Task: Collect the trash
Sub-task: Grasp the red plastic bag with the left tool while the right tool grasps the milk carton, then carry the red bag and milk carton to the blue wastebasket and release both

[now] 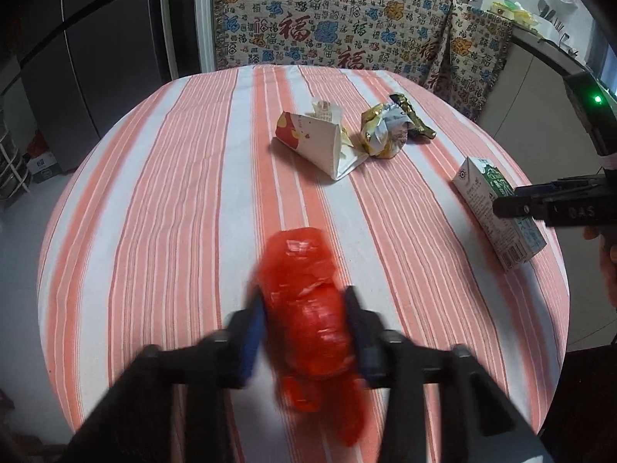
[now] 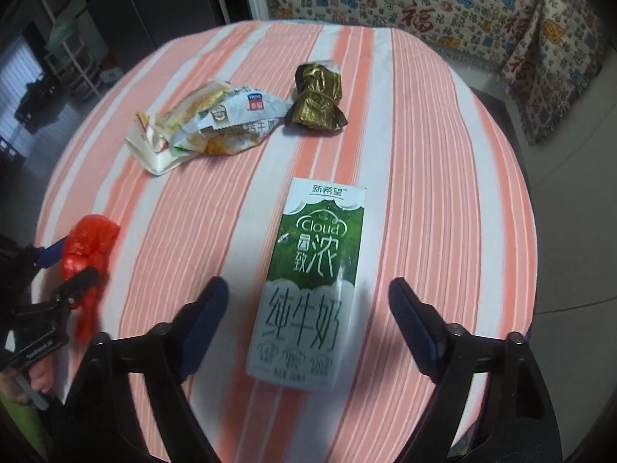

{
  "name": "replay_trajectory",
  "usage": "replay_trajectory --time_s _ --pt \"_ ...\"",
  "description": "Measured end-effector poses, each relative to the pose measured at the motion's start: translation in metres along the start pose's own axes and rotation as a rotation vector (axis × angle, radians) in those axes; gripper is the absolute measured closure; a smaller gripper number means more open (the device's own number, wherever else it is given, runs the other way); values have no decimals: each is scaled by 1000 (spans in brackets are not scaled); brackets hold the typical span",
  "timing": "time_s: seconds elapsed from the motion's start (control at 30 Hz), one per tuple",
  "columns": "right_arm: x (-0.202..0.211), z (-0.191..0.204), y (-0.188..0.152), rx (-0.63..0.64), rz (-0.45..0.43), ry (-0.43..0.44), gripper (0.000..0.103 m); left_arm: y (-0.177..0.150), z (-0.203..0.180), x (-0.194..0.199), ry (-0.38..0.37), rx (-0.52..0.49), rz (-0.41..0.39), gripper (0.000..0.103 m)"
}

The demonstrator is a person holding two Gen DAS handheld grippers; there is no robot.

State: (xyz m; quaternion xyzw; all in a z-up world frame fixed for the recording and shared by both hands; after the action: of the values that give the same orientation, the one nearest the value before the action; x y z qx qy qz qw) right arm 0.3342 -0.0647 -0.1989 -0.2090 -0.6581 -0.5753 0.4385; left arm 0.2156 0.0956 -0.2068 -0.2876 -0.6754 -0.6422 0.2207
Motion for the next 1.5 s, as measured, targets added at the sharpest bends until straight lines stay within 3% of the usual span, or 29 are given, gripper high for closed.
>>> replay_trajectory --time_s 0.03,0.23,0.4,0.67,0.87,1.17,1.5 --pt "2 -1 0 -6 -3 -5 52 0 -2 1 1 -10 -5 70" --pt "34 -5 -7 2 -79 34 53 6 -20 13 -73 -6 -35 73" --pt "67 -35 -15 -38 -129 49 53 24 -66 21 -172 -11 -56 73" --pt "133 -151 -56 -182 -192 -47 53 47 -209 15 -383 -115 -58 73" --pt "147 -241 -100 -321 -183 -150 53 45 -324 -7 -502 -196 -32 73" --pt "126 -319 -151 -489 -160 -168 53 17 -429 -68 -567 -241 67 73" --pt "100 -357 -186 -610 -154 -147 53 2 -465 -119 -564 -263 124 71"
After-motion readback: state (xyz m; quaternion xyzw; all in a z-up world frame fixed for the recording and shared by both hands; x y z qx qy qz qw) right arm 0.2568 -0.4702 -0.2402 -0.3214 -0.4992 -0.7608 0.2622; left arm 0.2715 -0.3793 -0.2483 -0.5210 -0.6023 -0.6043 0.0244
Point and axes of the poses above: each gripper's, at about its wrist camera, not at the fingertips, and x roughly against the way its jaws point, z to its left, y to its top, the point moved 5 cm from there along -x, roughly the way its jaws point, and after that the axes turned 14 degrees about -z, right-handed, at the moved point
